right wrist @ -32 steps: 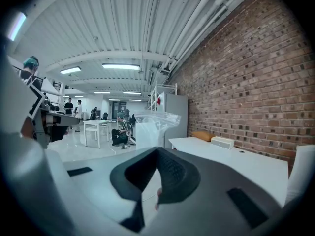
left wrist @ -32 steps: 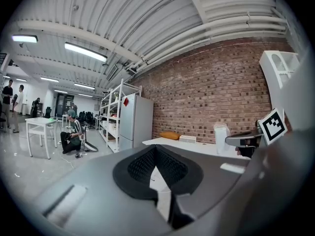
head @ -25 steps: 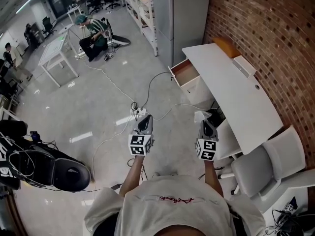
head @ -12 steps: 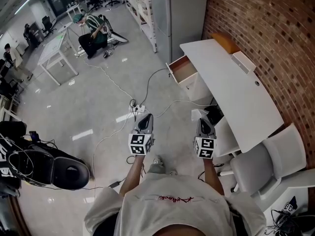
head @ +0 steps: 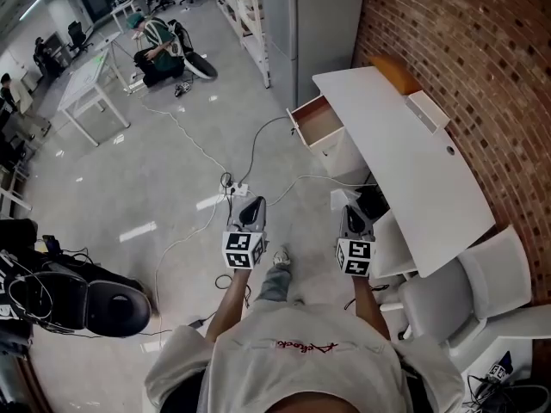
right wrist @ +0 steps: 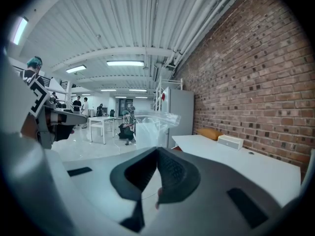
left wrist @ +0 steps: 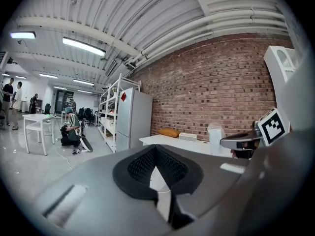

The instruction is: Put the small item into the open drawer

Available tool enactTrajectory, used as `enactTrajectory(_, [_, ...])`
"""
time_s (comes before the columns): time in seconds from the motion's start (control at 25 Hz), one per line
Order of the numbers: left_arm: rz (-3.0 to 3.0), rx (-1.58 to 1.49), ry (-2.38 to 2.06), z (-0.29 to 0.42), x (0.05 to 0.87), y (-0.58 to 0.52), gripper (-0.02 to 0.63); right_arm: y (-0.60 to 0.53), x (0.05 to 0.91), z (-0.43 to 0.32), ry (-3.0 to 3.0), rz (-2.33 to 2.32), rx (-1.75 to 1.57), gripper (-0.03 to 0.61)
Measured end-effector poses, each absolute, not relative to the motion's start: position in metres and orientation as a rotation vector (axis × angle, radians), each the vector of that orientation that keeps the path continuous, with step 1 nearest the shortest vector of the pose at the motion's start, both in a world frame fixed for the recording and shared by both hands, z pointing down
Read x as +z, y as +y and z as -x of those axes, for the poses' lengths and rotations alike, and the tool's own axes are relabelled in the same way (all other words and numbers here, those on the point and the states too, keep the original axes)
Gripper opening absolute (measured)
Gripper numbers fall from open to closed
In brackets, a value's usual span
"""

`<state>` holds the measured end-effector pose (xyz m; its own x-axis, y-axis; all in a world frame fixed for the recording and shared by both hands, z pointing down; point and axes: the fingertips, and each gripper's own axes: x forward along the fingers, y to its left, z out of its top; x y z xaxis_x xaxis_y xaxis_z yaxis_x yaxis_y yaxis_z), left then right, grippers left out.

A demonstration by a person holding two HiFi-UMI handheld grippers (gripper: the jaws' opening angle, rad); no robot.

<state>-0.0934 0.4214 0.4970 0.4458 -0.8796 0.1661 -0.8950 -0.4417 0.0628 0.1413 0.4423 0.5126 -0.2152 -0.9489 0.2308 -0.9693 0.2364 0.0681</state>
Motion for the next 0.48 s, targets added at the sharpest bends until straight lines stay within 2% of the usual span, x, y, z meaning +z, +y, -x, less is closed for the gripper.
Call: enactTrajectory(0.48, [-2.59, 0.116, -1.555, 0.095, 0.48, 0.297, 0.006, 0.324, 0.499, -0.134, -2.266, -1.832, 0.094, 0.012])
